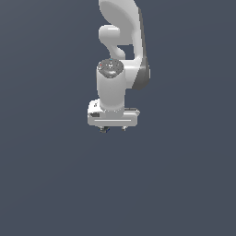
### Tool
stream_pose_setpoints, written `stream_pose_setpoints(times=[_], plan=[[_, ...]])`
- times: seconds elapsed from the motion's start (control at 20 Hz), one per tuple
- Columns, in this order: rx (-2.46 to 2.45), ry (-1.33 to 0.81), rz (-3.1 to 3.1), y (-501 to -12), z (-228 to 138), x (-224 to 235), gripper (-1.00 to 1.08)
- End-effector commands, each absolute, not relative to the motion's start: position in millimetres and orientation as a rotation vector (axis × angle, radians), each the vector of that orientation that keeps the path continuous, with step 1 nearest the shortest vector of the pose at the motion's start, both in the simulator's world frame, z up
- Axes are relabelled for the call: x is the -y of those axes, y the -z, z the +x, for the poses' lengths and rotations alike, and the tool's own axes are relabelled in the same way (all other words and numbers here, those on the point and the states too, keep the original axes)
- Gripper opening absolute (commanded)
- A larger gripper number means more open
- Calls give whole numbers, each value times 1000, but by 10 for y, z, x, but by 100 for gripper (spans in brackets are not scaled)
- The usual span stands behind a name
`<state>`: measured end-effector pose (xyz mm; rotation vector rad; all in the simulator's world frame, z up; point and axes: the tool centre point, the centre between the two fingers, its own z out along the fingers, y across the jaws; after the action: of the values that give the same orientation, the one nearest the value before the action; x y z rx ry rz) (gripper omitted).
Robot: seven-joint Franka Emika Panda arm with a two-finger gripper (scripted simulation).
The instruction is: Pick up the object and move it to a goal position.
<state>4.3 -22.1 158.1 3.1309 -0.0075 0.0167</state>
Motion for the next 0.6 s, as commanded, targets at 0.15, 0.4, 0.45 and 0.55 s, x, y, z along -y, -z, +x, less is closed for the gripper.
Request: stream_pose_setpoints(times=[0.15,0.4,0.45,0.55], plan=[[25,-30,3128,-1616,61,279,100],[94,-86,3115,-1776,136,529,100],[99,-91,3113,-1793,143,552,100],[100,-93,3113,-1800,147,558,100]])
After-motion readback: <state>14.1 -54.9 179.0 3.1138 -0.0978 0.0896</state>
